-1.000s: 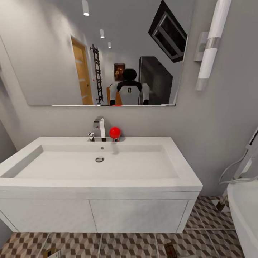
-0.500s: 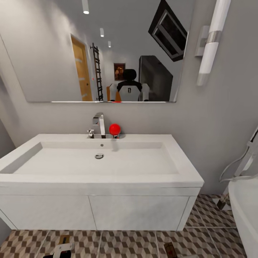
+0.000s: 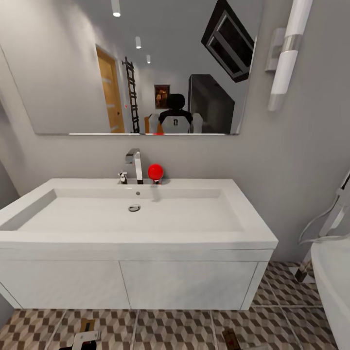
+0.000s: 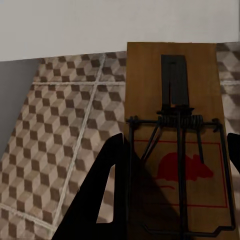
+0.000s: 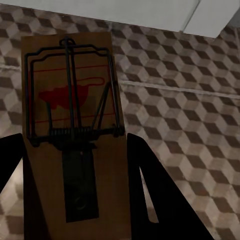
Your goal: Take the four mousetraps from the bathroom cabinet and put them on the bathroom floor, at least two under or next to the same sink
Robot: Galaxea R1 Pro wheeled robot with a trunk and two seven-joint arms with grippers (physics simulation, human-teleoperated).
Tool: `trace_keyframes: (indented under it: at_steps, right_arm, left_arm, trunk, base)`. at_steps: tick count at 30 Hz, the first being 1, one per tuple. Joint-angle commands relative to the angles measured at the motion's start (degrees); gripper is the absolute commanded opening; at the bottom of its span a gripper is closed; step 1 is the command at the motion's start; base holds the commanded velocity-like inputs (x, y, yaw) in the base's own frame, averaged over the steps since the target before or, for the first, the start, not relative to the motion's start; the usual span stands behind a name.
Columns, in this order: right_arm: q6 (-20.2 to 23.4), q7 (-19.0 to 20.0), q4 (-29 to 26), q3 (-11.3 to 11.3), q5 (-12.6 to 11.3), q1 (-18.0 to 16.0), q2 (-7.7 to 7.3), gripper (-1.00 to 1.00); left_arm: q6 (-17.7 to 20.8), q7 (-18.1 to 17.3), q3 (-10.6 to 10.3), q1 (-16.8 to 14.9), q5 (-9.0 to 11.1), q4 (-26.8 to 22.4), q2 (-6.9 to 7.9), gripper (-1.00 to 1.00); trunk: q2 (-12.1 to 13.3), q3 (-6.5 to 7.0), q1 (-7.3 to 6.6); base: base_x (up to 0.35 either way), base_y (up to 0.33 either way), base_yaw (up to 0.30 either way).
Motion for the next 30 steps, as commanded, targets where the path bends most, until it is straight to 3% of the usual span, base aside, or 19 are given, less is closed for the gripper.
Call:
trace_keyframes:
  at_steps: [1,5,7,9,12,13,16,30]
  right_arm:
    - [-0.27,0.0,0.25,-0.33,0.32,-0.1,-0.03,-1.0]
    - [0.44,5.32,0.08,-0.75,-0.02,-0.14,-0.38,-1.0]
    - [5.09,7.64,-1.67,-0.88,-0.09,-0.47,-0.78,-1.0]
    - [13.65,8.9,-6.2,-0.98,-0.38,-0.62,-0.91,-1.0]
    - [18.72,13.21,-10.38,-1.41,-4.09,-0.67,-0.99,-1.0]
    - [19.33,14.62,-11.02,-1.53,-5.91,-0.68,-1.05,-1.0]
    - [19.84,15.64,-11.86,-1.63,-7.62,-0.68,-1.14,-1.0]
    - [20.59,16.24,-14.93,-1.12,-7.84,-0.68,-1.26,-1.0]
  left_arm:
    - [-0.15,0.34,-0.48,-0.04,0.49,0.01,0.02,-1.0]
    - [-0.12,0.33,-0.45,-0.06,0.49,0.01,0.1,-1.0]
    - [-0.12,0.33,-0.41,-0.04,0.49,0.01,0.08,-1.0]
    - [-0.12,0.33,-0.38,-0.03,0.49,0.02,0.13,-1.0]
    - [-0.19,0.36,-0.37,-0.03,0.53,0.02,0.15,-1.0]
    - [-0.2,0.35,-0.37,-0.03,0.54,0.02,0.14,-1.0]
    - [-0.21,0.4,-0.39,-0.04,0.52,0.02,-0.02,-1.0]
    - [-0.27,0.55,-0.39,-0.04,0.58,-0.04,-0.18,-1.0]
  trunk:
    - [-0.44,-0.24,0.22]
    - [-2.05,-0.96,1.1]
    - [-2.85,-1.32,1.54]
    - [-3.65,-1.68,1.98]
    - [-4.86,-2.21,2.64]
    - [-5.26,-2.39,2.86]
    - [-6.46,-2.93,3.51]
    - [-12.07,-5.45,6.59]
  base:
    - [0.0,0.0,0.0]
    - [0.0,0.0,0.0]
    - [0.0,0.0,0.0]
    - [0.0,0.0,0.0]
    - [0.0,0.0,0.0]
    - [0.0,0.0,0.0]
    - [0.0,0.0,0.0]
    - [0.0,0.0,0.0]
